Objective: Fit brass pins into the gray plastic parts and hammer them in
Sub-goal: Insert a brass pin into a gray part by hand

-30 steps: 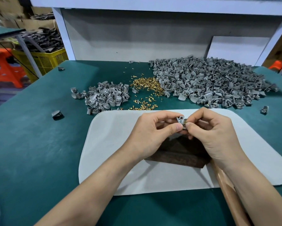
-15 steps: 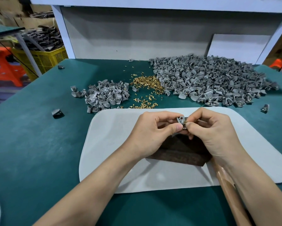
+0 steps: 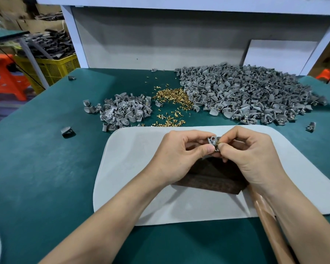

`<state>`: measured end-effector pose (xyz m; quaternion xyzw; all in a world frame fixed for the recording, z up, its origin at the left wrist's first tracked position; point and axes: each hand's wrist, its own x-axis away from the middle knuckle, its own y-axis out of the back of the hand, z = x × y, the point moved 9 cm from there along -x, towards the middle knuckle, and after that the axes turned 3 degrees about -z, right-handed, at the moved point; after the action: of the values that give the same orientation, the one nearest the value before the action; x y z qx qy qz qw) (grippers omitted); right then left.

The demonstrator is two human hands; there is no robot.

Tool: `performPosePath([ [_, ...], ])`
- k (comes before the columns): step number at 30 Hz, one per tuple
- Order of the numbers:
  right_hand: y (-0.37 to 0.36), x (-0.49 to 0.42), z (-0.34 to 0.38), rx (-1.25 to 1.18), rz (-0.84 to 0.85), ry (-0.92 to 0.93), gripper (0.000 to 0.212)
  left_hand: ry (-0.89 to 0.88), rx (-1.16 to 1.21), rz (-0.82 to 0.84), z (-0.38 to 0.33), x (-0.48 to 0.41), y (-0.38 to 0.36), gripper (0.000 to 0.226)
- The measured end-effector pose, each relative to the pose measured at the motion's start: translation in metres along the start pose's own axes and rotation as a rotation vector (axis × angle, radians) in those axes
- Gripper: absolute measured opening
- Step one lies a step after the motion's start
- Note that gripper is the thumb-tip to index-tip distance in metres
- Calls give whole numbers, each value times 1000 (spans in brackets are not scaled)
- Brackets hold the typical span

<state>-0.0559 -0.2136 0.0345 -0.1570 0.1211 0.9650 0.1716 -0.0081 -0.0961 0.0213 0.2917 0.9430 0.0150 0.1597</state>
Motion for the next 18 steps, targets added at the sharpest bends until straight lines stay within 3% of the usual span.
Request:
performPosePath([
  [18, -1, 0, -1, 45, 10, 12, 34, -15, -9, 12, 0, 0, 0, 26],
])
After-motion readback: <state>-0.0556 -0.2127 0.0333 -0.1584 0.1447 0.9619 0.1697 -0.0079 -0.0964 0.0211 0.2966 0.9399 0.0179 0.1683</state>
